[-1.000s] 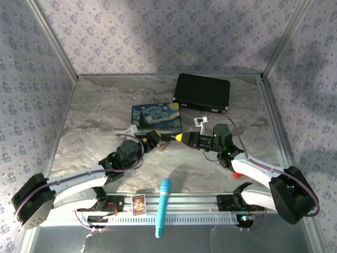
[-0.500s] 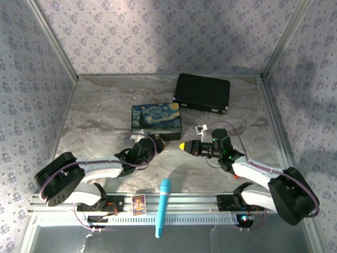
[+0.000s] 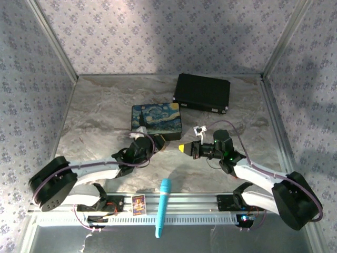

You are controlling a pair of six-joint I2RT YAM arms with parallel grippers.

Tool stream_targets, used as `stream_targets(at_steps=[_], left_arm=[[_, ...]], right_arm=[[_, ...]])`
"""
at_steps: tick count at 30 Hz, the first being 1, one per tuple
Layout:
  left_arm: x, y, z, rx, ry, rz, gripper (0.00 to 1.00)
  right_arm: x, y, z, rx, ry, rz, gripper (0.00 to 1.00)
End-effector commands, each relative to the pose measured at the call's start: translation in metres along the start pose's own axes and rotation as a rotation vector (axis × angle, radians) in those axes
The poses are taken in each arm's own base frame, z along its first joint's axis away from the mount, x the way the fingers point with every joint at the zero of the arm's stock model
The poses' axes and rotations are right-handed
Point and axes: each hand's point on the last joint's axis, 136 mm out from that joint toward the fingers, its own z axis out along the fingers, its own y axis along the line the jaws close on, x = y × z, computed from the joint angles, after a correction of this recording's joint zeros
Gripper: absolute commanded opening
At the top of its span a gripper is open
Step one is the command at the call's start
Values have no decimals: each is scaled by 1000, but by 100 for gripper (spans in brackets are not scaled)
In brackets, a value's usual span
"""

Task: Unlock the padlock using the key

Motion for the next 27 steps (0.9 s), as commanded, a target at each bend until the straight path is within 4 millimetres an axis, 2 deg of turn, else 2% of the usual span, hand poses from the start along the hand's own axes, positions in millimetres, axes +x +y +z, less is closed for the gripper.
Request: stream_targets(at_steps=[1, 7, 12, 20, 27], left_arm=[[-4, -39, -8, 124, 28, -109, 49], [10, -59, -7, 177, 133, -246, 49], [20, -76, -5, 235, 201, -327, 47], [25, -86, -6, 258, 237, -395, 43], [30, -92, -4, 302, 277, -484, 39]], right_arm=[[-3, 7, -1, -3, 0, -84, 0], [-6, 10, -1, 52, 7, -203, 0], [-11, 17, -2, 134, 27, -404, 0], [-17, 14, 6, 299, 97, -685, 0], [-23, 18, 15, 391, 80, -897, 0]])
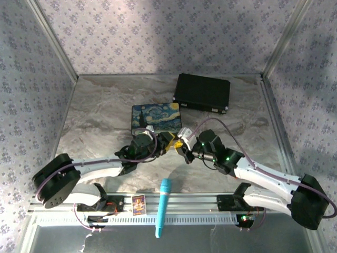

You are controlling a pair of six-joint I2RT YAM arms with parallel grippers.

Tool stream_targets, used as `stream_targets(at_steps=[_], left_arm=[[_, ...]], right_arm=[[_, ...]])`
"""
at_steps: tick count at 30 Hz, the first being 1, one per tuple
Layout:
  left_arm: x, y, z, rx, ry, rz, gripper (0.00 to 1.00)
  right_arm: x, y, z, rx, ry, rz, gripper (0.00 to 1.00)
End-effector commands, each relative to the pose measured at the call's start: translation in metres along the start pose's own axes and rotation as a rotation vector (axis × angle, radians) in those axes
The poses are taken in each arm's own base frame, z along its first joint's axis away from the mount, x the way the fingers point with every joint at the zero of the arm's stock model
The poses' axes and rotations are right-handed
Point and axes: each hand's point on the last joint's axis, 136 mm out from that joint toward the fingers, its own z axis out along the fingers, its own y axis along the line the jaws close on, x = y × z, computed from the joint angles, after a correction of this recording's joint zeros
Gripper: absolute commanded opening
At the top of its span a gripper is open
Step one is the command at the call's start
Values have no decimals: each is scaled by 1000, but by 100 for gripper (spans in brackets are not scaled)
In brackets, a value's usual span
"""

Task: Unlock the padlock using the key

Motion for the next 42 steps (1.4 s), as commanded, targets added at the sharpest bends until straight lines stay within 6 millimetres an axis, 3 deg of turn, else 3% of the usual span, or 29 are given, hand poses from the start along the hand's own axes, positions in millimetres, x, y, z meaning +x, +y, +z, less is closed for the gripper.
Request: stream_targets(at_steps=[1, 8, 12, 16, 25, 31, 34, 35, 39, 41, 42], left_arm=[[12, -22, 4, 87, 54, -60, 38], [15, -11, 7, 41, 76, -82, 27], [13, -2, 6, 7, 70, -95, 38], [13, -9, 5, 31, 74, -97, 37], [10, -6, 2, 17, 77, -105, 19], [10, -5, 0, -1, 82, -94, 0], [10, -4, 0, -9, 81, -89, 0], [10, -3, 0, -12, 80, -86, 0], [3, -1, -3, -17, 47, -52, 0], [-6, -2, -7, -13, -1, -11, 0], [-12, -3, -10, -2, -33, 16, 0]], right_arm=[[-7, -15, 2, 120, 23, -146, 0], [-9, -16, 6, 220, 46, -283, 0], [-15, -20, -1, 255, -7, -293, 0], [-8, -18, 3, 261, 33, -371, 0], [3, -1, 10, 199, 72, -460, 0], [10, 2, 13, 182, 92, -464, 0], [11, 2, 16, 181, 95, -462, 0], [12, 2, 16, 181, 95, -458, 3], [1, -8, 8, 205, 29, -300, 59], [-8, -15, -3, 179, -28, -114, 87], [-12, -19, -9, 145, -54, 12, 89]])
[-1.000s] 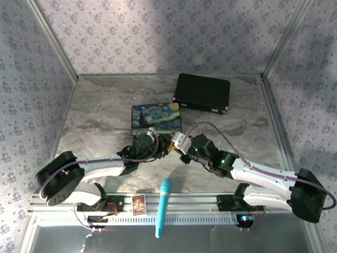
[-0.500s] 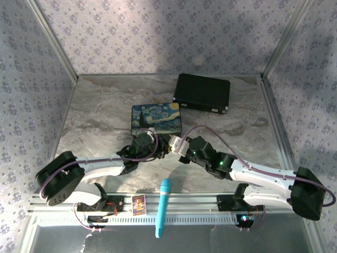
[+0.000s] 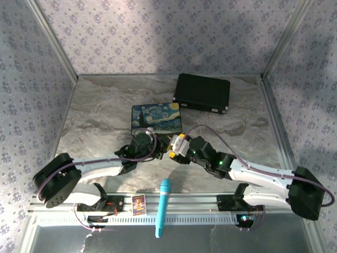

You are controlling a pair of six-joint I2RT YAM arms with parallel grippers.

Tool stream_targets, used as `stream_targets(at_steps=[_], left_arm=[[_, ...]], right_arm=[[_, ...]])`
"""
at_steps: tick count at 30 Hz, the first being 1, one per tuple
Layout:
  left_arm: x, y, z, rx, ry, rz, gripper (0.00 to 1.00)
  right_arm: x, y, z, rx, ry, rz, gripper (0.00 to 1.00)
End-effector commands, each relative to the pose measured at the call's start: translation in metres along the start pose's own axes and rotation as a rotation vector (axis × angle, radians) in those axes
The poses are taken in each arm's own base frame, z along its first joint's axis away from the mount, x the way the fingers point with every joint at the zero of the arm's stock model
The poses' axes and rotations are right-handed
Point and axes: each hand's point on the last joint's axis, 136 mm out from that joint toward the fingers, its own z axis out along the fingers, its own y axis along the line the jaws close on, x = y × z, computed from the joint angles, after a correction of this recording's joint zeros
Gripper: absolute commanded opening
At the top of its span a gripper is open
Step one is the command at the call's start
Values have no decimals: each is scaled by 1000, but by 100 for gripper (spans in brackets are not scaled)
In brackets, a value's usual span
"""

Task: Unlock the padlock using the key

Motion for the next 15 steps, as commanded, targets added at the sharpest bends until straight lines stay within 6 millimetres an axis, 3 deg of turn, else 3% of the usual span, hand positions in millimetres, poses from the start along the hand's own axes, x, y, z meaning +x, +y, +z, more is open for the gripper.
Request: stream_targets(at_steps=[1, 5, 7, 11, 15], left_arm=[[-15, -14, -12, 57, -89, 103, 0], [-24, -38, -25, 151, -167, 238, 0], [-25, -52, -31, 210, -188, 292, 0], [-25, -79, -48, 350, -225, 349, 0], [-24, -95, -60, 422, -256, 390, 0]], right_arm=[[-17, -16, -19, -88, -105, 389, 89], [-30, -32, -26, -294, -221, 875, 92], [-37, -30, -24, -397, -229, 1015, 92], [-61, -30, -20, -564, -316, 1221, 89], [-77, -29, -13, -675, -328, 1328, 79]])
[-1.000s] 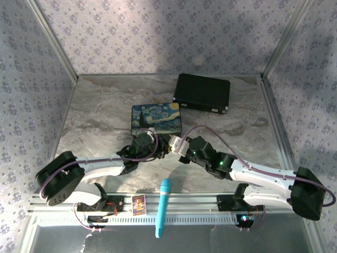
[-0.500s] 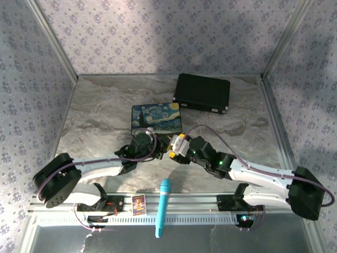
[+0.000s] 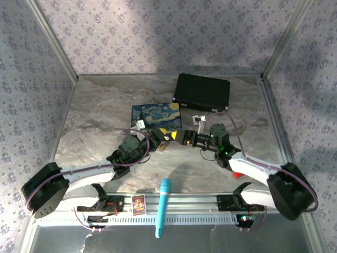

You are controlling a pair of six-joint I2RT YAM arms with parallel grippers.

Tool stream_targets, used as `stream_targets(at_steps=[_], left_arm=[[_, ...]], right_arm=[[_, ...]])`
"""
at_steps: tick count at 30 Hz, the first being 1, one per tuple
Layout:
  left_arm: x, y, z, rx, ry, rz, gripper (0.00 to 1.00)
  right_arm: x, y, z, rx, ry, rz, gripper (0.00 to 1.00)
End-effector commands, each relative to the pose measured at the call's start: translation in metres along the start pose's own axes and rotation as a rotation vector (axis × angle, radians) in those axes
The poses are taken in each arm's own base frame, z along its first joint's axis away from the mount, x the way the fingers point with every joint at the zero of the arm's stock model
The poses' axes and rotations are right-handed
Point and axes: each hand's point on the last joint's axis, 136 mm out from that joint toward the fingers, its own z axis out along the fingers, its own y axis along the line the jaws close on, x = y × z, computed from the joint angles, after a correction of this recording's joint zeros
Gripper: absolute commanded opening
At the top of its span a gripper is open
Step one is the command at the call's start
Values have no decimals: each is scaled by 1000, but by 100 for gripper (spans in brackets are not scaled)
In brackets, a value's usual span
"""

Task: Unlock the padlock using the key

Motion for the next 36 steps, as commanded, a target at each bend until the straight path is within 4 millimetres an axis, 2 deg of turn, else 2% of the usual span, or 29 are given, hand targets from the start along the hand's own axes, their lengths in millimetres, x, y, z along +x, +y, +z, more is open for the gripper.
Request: stream_targets(at_steps=[1, 7, 16, 21, 25, 29, 32, 34, 36], left_arm=[[-17, -38, -9, 148, -84, 69, 0], [-20, -42, -12, 169, -101, 74, 0], [-17, -45, -10, 175, -92, 75, 0], [-18, -45, -11, 174, -97, 77, 0], [-16, -44, -10, 171, -96, 80, 0], [-13, -41, -10, 156, -99, 85, 0], [-12, -39, -10, 152, -101, 81, 0], [-13, -36, -10, 143, -107, 75, 0], [-14, -33, -11, 132, -114, 70, 0]], right_arm=[[-12, 52, 4, -232, 5, 138, 74], [-11, 61, 8, -279, -20, 144, 54], [-9, 68, 14, -300, -9, 149, 44], [-5, 66, 19, -300, 12, 154, 33], [-5, 66, 20, -304, 19, 152, 30], [-4, 70, 23, -319, 29, 147, 20], [-5, 72, 24, -330, 29, 153, 19], [-5, 71, 24, -330, 20, 158, 13], [-5, 68, 22, -327, 17, 165, 2]])
